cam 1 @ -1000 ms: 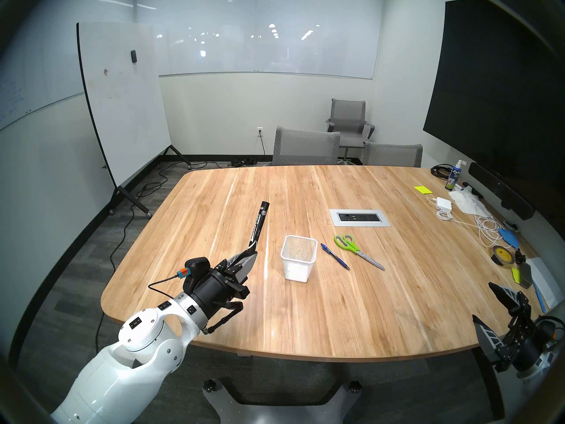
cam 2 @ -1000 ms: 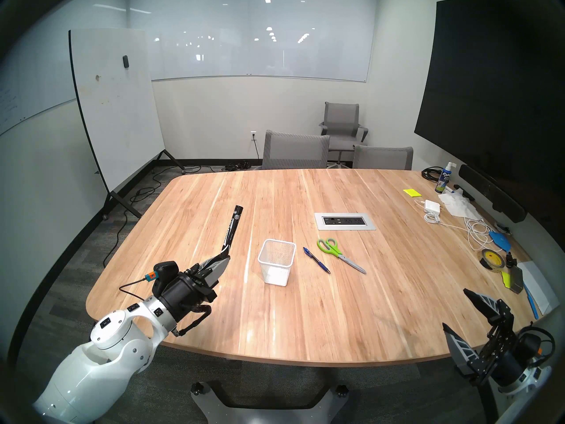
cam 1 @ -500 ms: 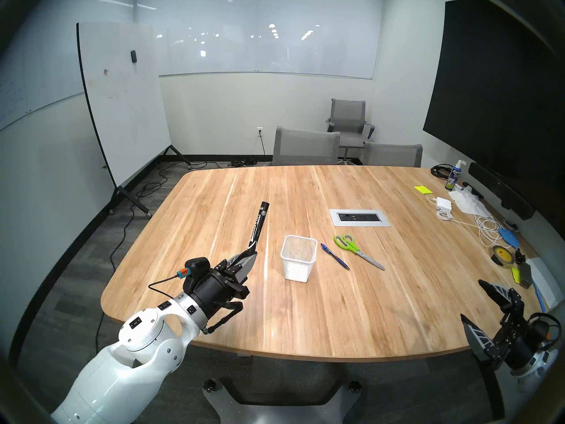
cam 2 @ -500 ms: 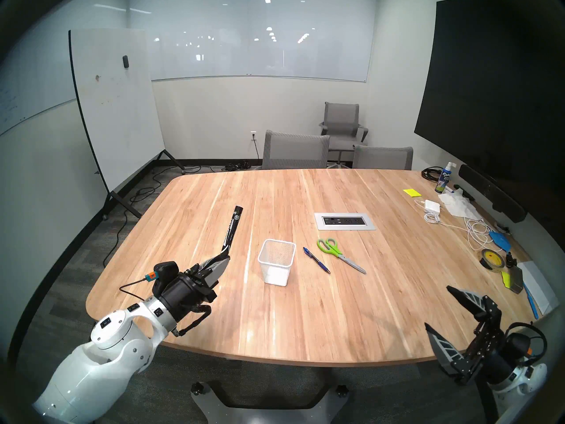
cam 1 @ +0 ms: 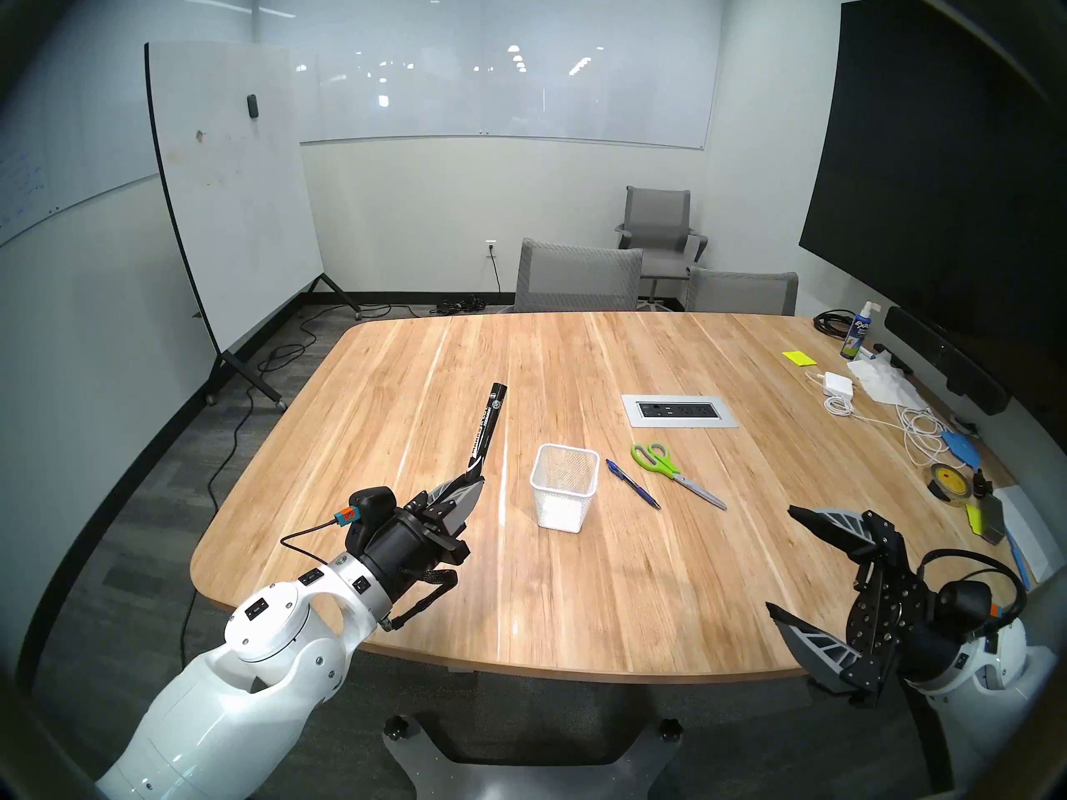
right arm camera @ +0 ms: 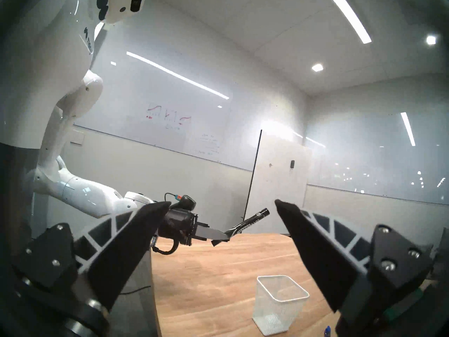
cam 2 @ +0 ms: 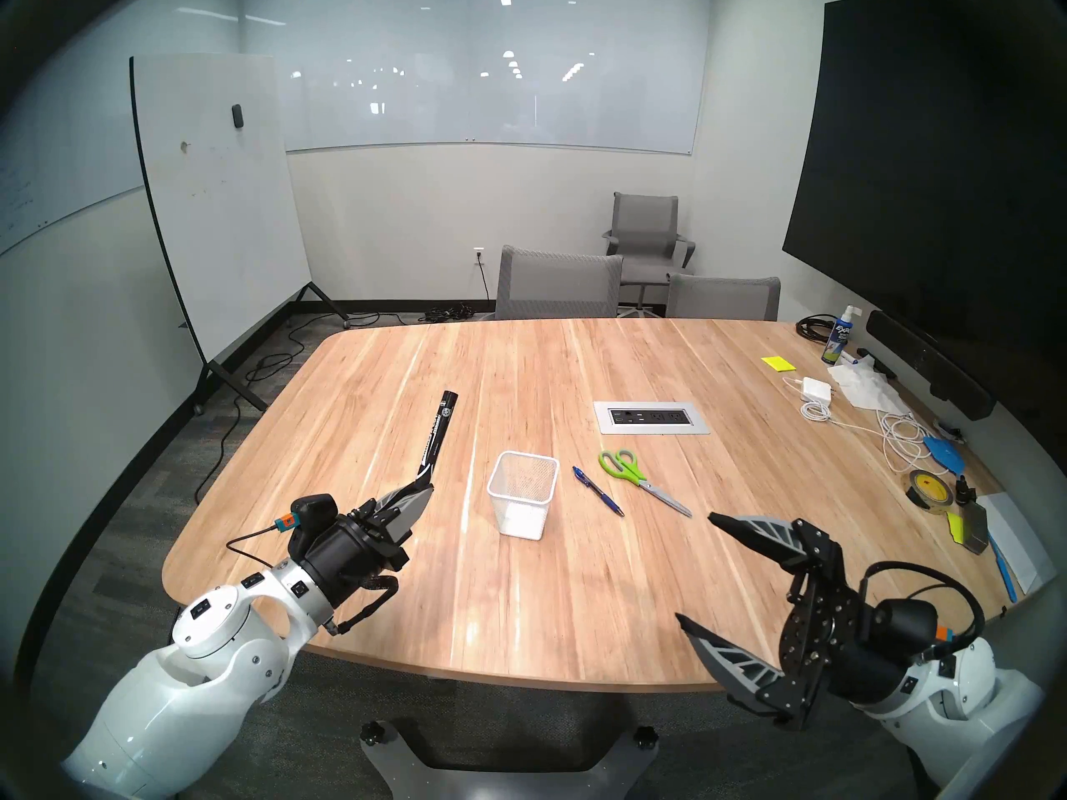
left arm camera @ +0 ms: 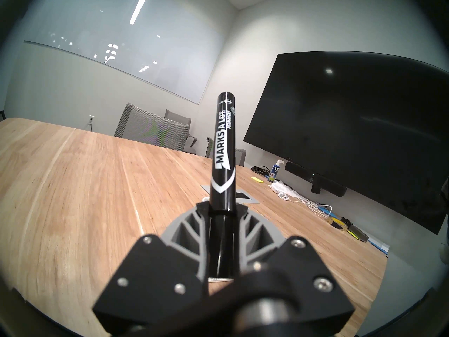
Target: Place the pen, the marker, and the scissors into the pen holder
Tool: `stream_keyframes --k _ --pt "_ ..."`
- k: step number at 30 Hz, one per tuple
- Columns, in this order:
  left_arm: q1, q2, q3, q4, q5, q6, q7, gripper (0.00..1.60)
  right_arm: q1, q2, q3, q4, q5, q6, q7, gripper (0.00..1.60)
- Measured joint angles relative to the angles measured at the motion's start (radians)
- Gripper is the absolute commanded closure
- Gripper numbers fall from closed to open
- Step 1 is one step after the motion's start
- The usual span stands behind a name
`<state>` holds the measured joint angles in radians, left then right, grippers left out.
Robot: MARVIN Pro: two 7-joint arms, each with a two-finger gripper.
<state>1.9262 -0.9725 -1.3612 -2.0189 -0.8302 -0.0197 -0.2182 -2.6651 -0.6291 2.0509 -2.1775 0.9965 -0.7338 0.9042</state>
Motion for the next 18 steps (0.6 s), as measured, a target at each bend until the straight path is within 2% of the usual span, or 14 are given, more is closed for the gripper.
stream_keyframes --k 16,18 --pt "-0.005 -0.002 0.0 0.004 -0.003 0.0 -0.006 1.6 0.167 0.15 -0.12 0.075 -0.008 0.146 -0.169 0.0" --pt "-0.006 -0.002 0.0 0.005 -0.004 0.0 -0.007 1.6 0.206 0.182 -0.155 0.093 -0.008 0.175 -0.208 0.0"
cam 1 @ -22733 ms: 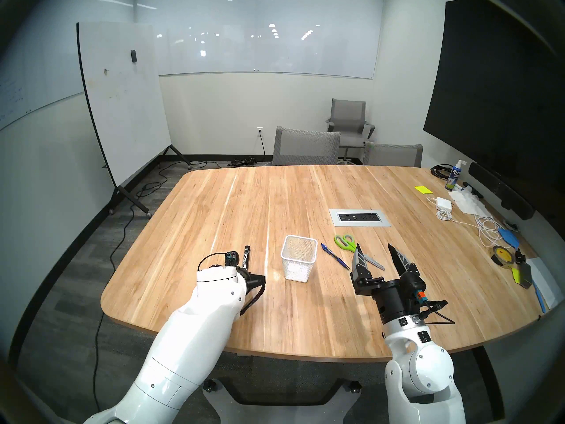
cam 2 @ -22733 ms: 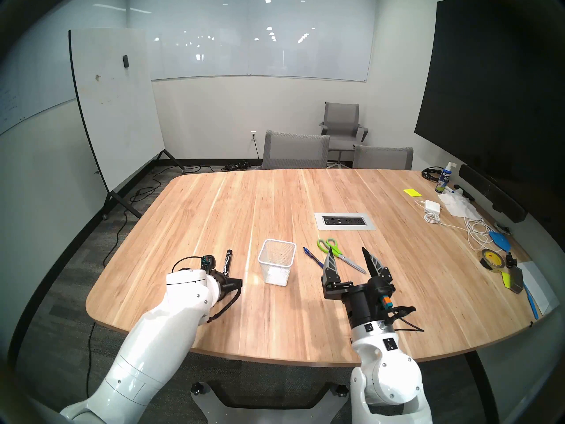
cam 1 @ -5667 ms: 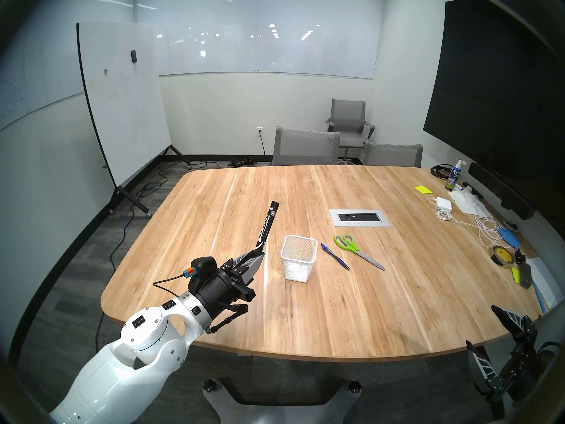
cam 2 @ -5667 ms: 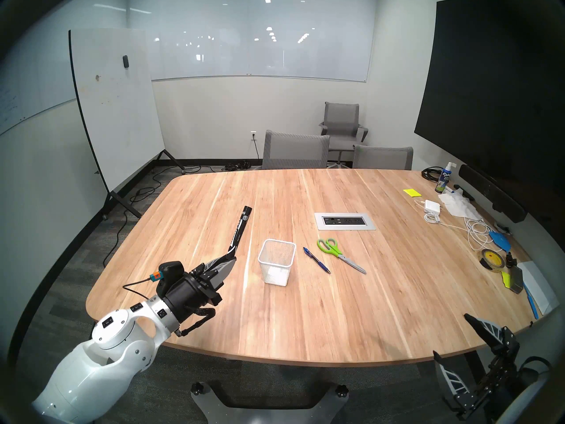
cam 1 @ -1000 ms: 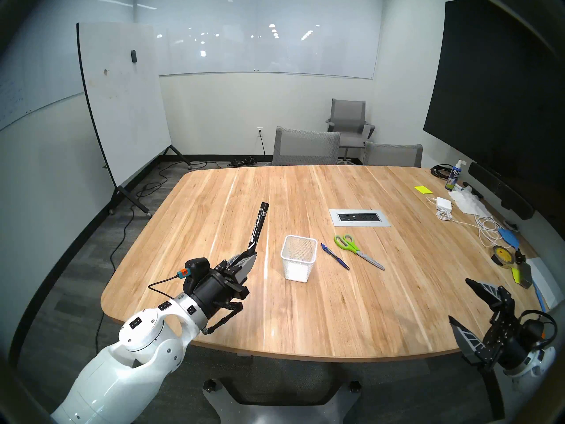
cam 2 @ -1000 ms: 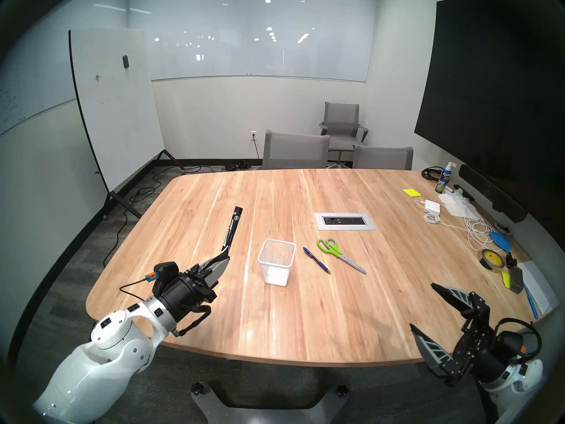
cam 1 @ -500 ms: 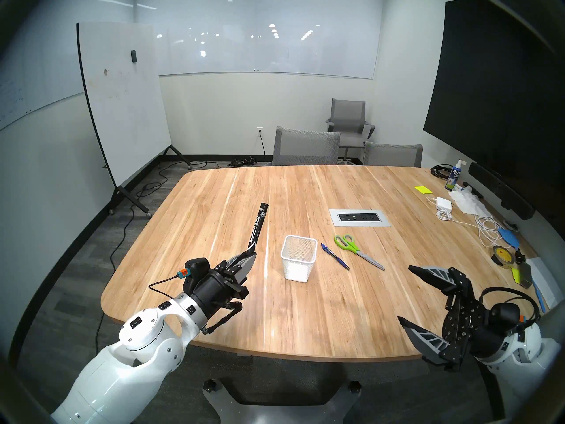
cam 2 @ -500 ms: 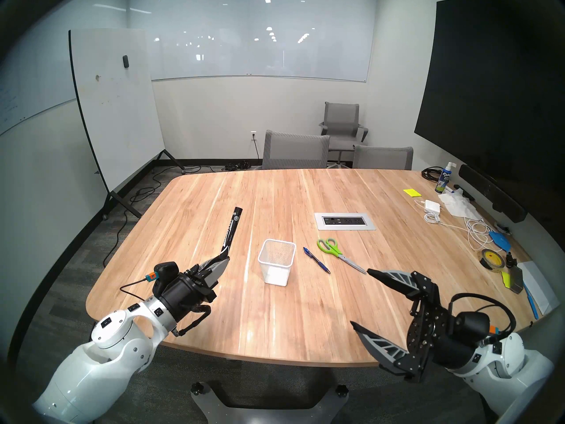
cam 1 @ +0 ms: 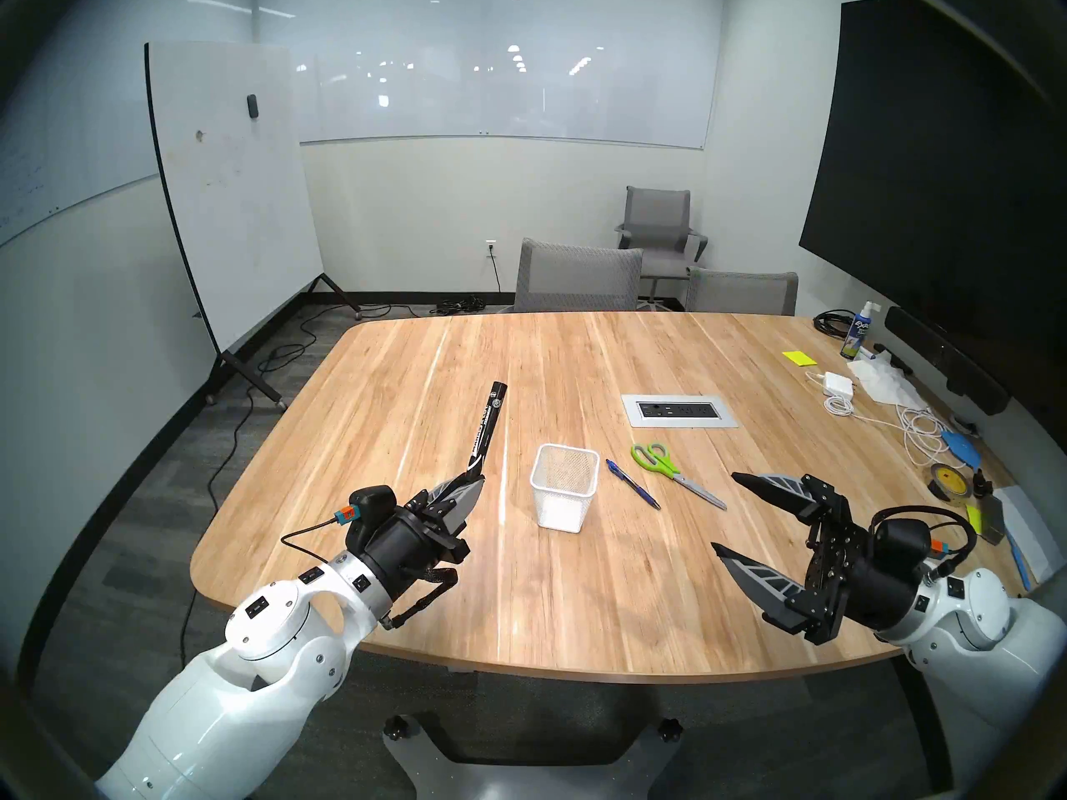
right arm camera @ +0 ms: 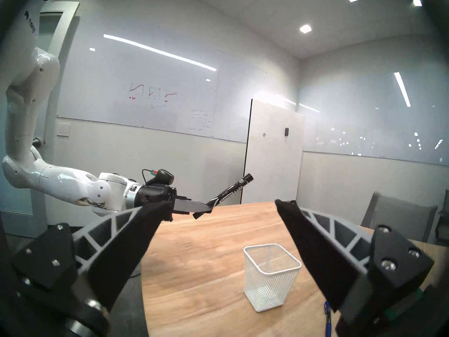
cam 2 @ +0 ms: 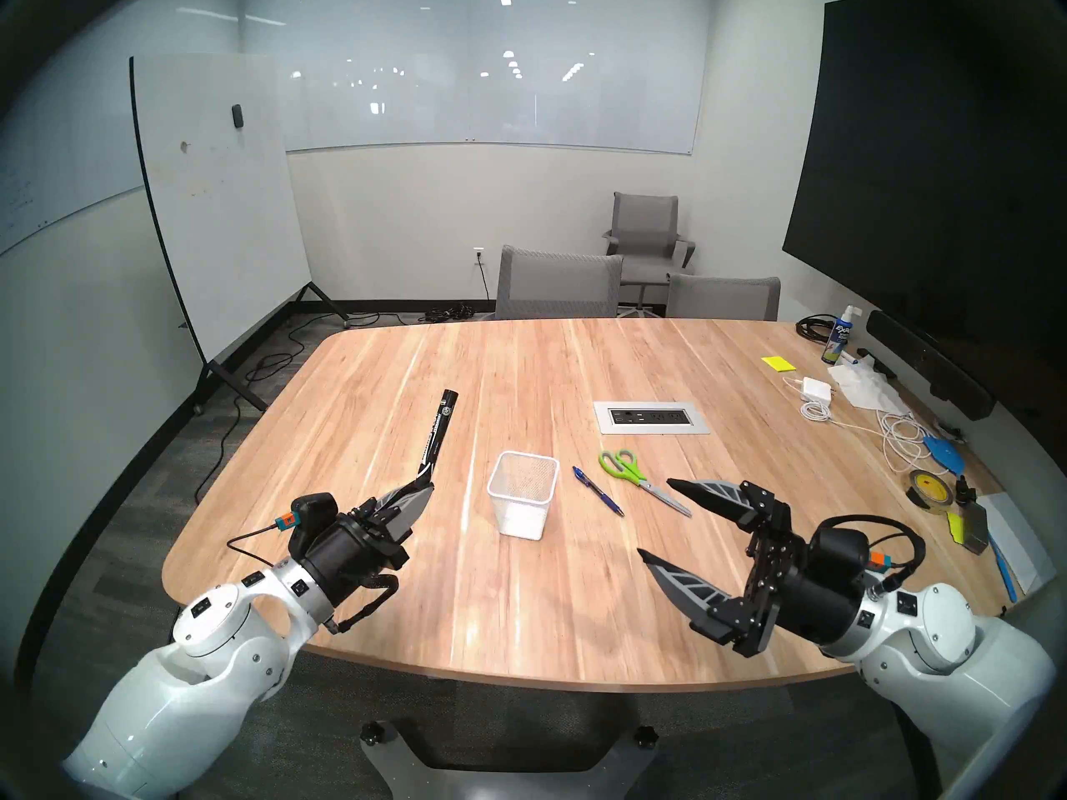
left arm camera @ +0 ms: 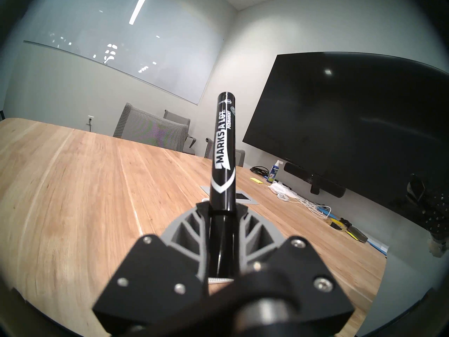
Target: Place the pen, the marker, and the scissors into the pen holder
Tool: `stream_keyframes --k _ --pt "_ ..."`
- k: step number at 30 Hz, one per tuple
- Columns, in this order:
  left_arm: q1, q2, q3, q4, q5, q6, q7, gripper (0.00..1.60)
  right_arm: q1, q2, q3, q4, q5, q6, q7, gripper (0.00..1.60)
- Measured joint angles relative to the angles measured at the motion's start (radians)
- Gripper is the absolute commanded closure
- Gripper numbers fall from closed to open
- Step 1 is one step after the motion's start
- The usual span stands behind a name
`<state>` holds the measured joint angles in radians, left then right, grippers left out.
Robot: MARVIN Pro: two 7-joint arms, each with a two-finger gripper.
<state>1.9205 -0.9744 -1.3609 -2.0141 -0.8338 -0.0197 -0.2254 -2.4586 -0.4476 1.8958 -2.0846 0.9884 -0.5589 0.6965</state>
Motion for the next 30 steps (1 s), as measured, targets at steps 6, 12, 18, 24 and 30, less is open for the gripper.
stream_keyframes --k 6,12,18,24,30 --pt "-0.001 -0.001 0.0 0.001 -0.001 0.0 -0.002 1.6 0.056 0.042 -0.058 0.018 0.0 0.036 -0.056 0.0" --pt "-0.002 -0.001 0.0 0.001 -0.002 0.0 -0.004 1.6 0.115 0.075 -0.122 0.026 0.0 0.066 -0.107 0.0" --pt "-0.002 -0.001 0.0 0.001 -0.003 0.0 -0.005 1.6 0.171 0.096 -0.185 0.026 -0.002 0.089 -0.145 0.0" --pt "-0.003 -0.002 0.0 0.001 -0.004 0.0 -0.007 1.6 0.233 0.104 -0.251 0.031 -0.004 0.109 -0.18 0.0" --pt "-0.003 -0.002 0.0 0.001 -0.004 0.0 -0.008 1.6 0.289 0.101 -0.308 0.042 -0.014 0.124 -0.206 0.0"
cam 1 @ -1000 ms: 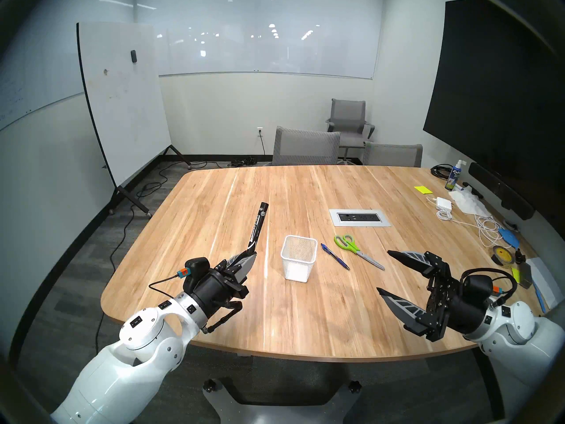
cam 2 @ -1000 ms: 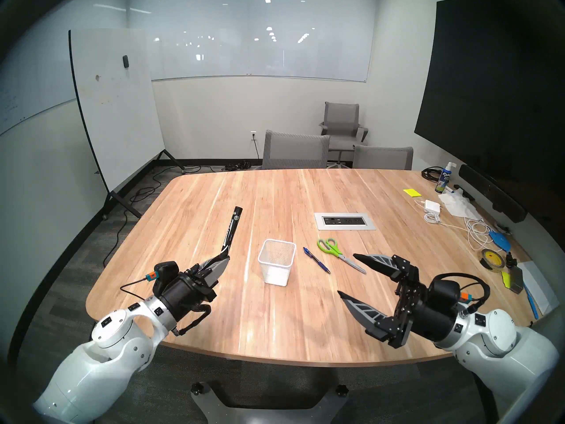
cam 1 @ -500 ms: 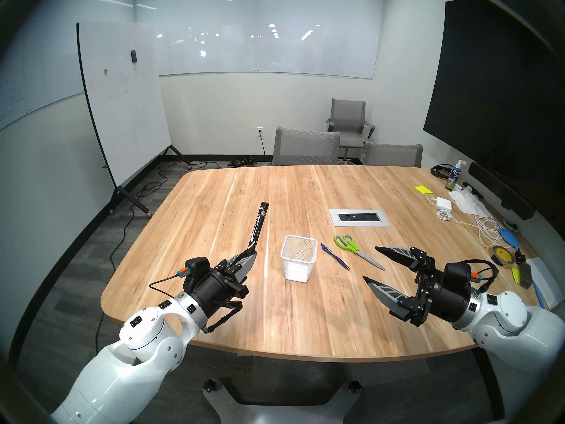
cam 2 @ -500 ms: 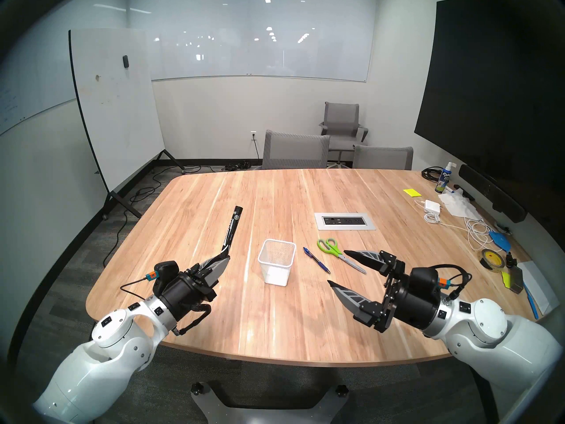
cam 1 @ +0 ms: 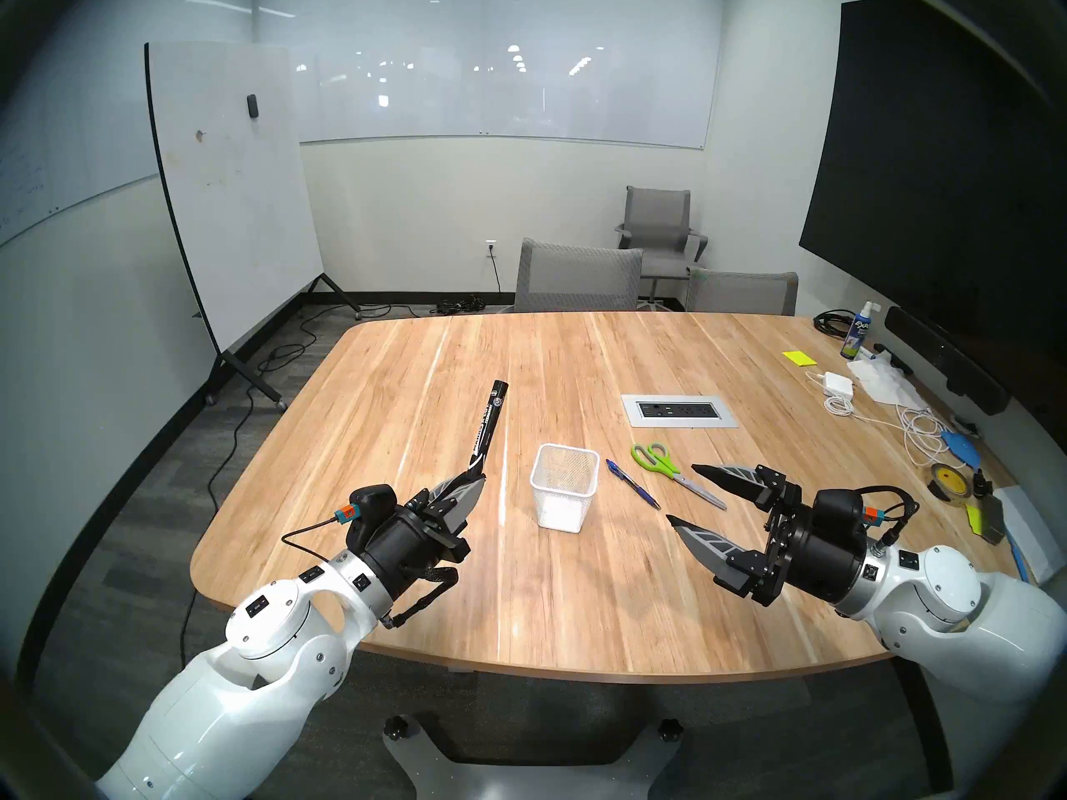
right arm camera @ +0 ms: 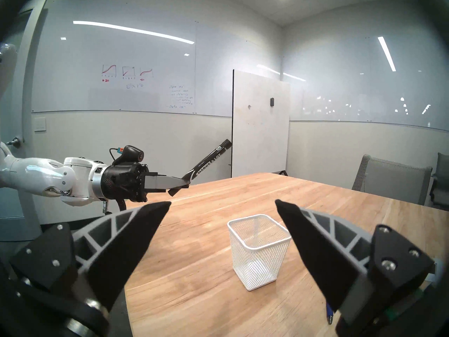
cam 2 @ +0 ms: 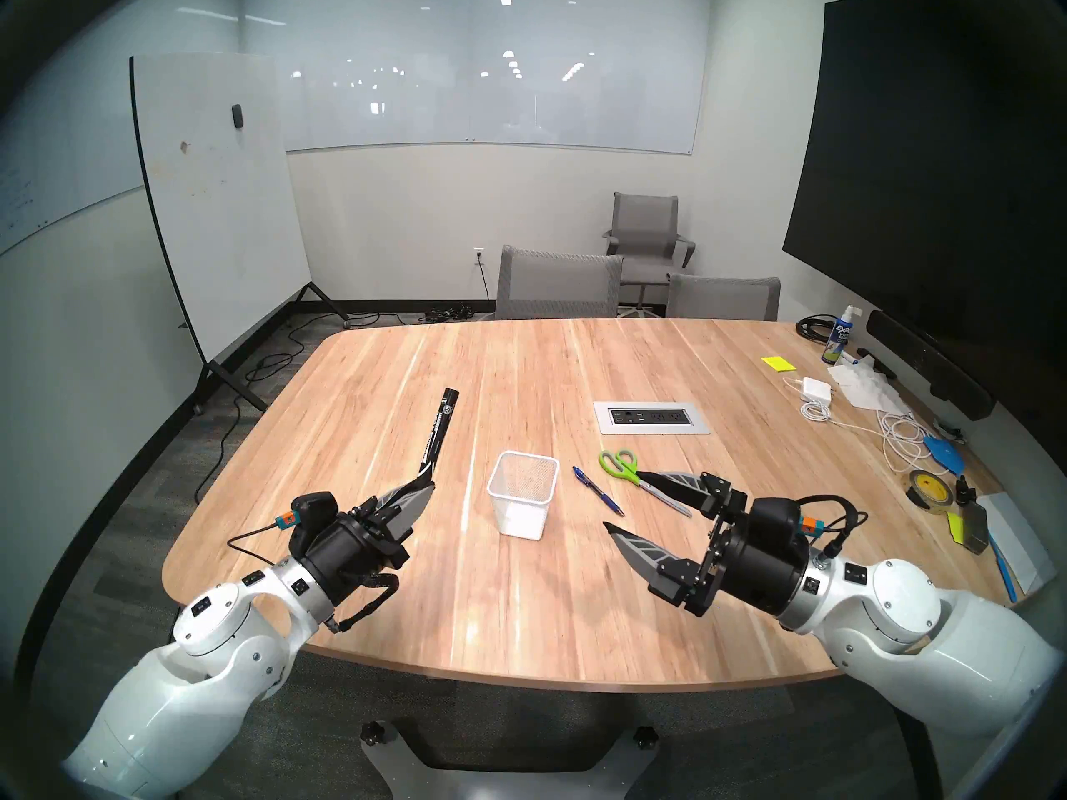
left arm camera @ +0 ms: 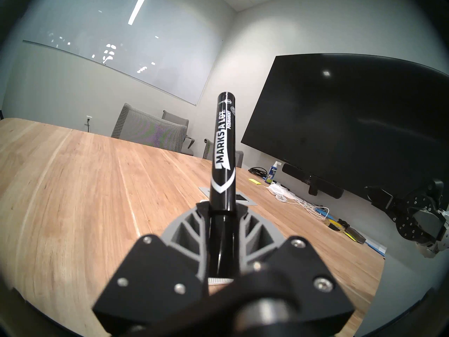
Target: Place the pen, the marker, and the scissors into the pen holder
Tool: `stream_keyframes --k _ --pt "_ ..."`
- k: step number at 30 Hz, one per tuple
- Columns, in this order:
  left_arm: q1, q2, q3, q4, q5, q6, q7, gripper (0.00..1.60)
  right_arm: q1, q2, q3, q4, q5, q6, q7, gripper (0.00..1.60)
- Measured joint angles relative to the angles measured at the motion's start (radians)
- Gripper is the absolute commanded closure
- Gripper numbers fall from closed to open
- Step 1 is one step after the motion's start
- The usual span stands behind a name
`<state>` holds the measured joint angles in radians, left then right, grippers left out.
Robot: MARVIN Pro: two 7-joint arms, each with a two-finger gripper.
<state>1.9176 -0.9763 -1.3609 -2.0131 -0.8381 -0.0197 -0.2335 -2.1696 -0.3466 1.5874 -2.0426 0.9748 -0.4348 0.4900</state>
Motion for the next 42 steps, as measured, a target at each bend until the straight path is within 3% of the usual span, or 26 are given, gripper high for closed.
stream_keyframes --k 23,42 --pt "0.0 -0.001 0.0 0.0 -0.001 0.0 -0.003 1.6 0.228 -0.137 -0.201 0.124 -0.125 0.002 -0.019 0.0" --pt "0.0 -0.001 0.0 -0.002 0.001 0.0 -0.003 1.6 0.421 -0.332 -0.304 0.208 -0.275 0.025 0.056 0.0"
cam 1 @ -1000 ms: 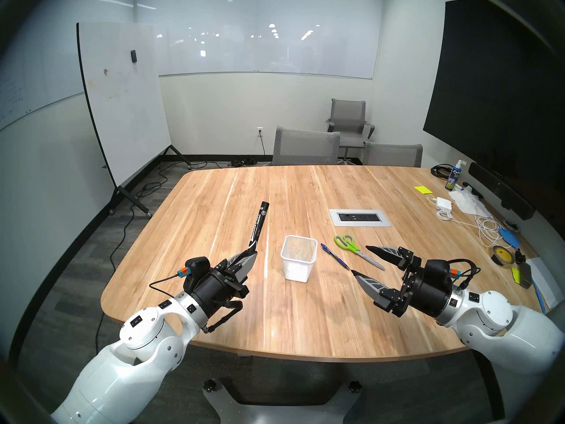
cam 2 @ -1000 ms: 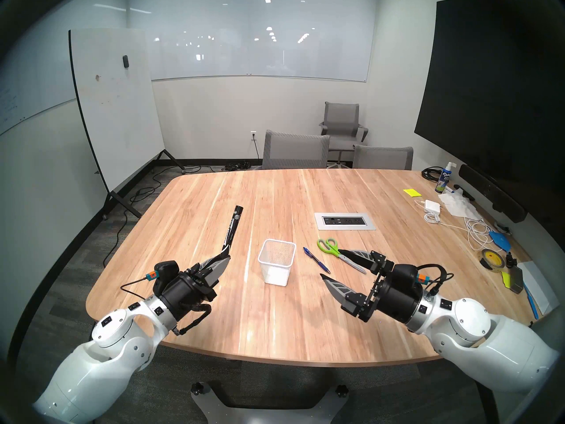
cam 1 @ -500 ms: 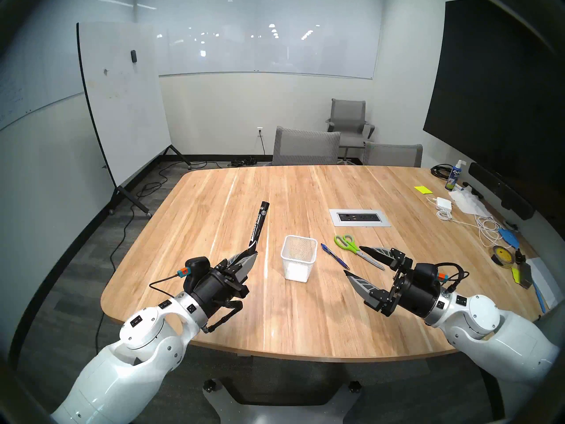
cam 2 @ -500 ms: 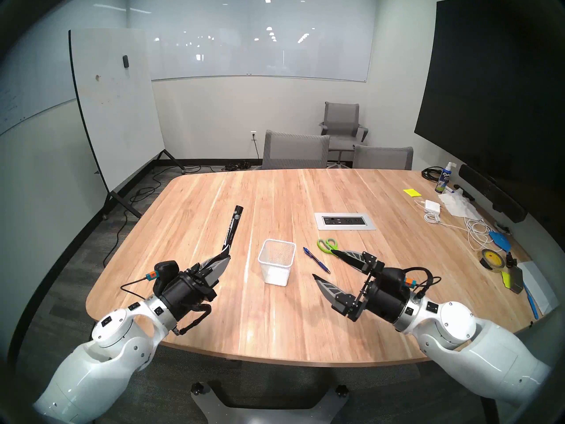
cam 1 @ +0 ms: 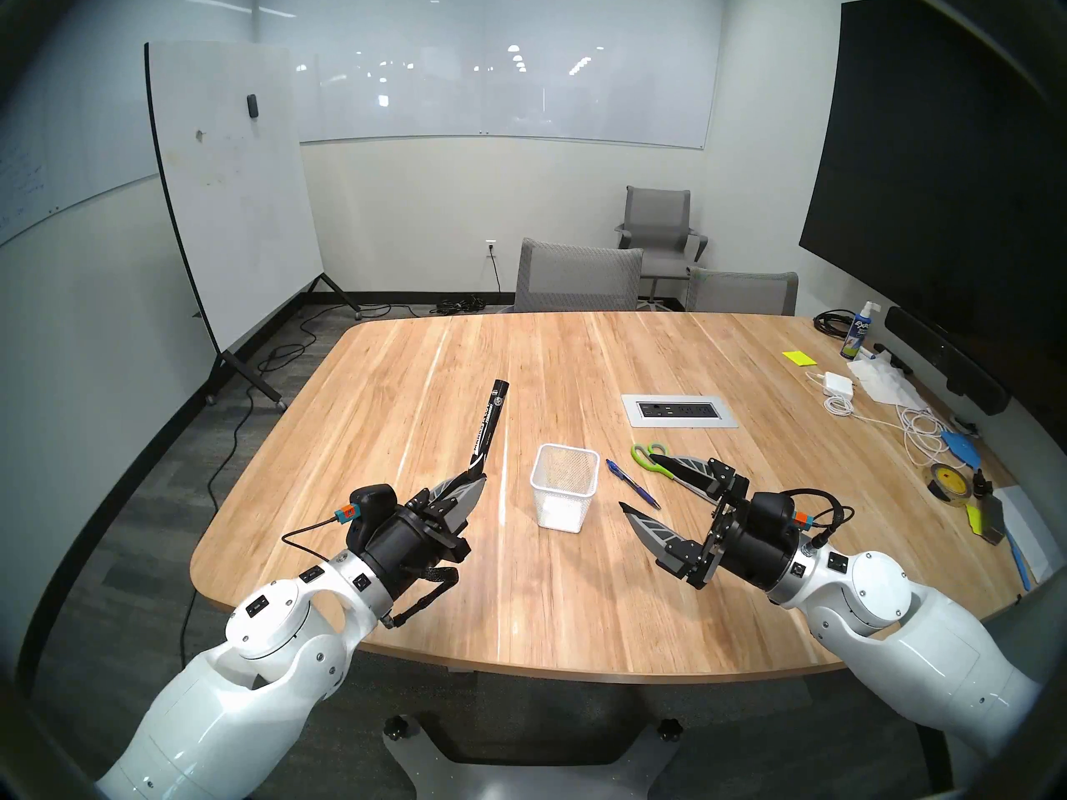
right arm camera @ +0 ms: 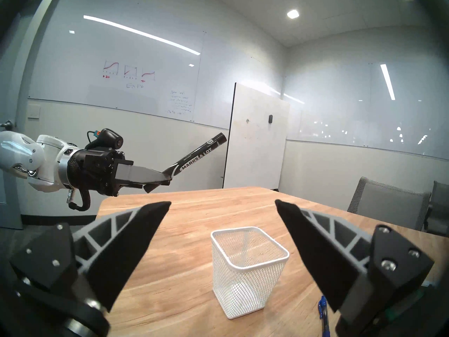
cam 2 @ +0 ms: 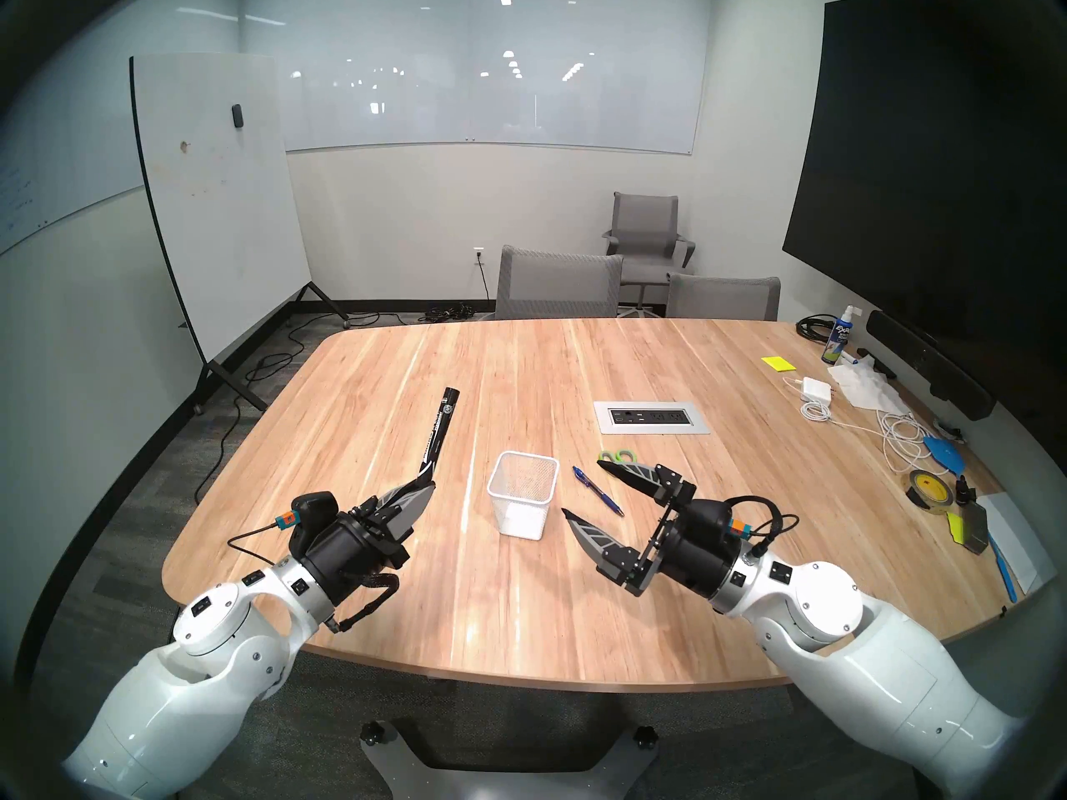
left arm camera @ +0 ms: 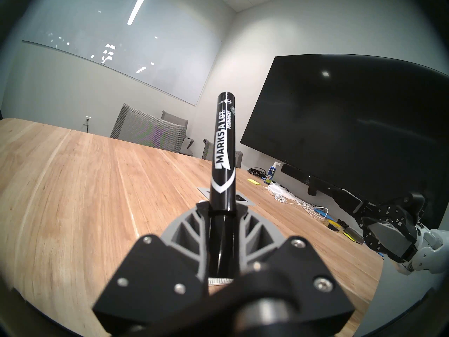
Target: Place the pen, the marker, and the scissors into the pen holder
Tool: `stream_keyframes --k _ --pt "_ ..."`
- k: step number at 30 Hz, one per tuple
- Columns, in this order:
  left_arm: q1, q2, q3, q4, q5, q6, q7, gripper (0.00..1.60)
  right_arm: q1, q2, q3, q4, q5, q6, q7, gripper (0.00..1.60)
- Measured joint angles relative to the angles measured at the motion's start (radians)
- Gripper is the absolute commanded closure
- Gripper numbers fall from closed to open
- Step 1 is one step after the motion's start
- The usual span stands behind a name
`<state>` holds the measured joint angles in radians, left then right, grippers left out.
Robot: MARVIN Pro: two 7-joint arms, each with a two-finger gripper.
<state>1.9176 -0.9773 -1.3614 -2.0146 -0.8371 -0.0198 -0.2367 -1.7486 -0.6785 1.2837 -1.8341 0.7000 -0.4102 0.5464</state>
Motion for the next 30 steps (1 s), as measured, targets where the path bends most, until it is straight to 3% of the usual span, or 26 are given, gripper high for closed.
stream_keyframes --k 19,30 --pt "0.003 0.0 -0.001 -0.003 0.011 0.0 0.001 1.6 0.198 -0.226 -0.102 0.121 -0.133 0.095 0.114 0.0" --pt "0.017 -0.001 -0.003 -0.014 0.017 0.0 0.022 1.6 0.288 -0.283 -0.09 0.235 -0.118 0.041 0.246 0.0"
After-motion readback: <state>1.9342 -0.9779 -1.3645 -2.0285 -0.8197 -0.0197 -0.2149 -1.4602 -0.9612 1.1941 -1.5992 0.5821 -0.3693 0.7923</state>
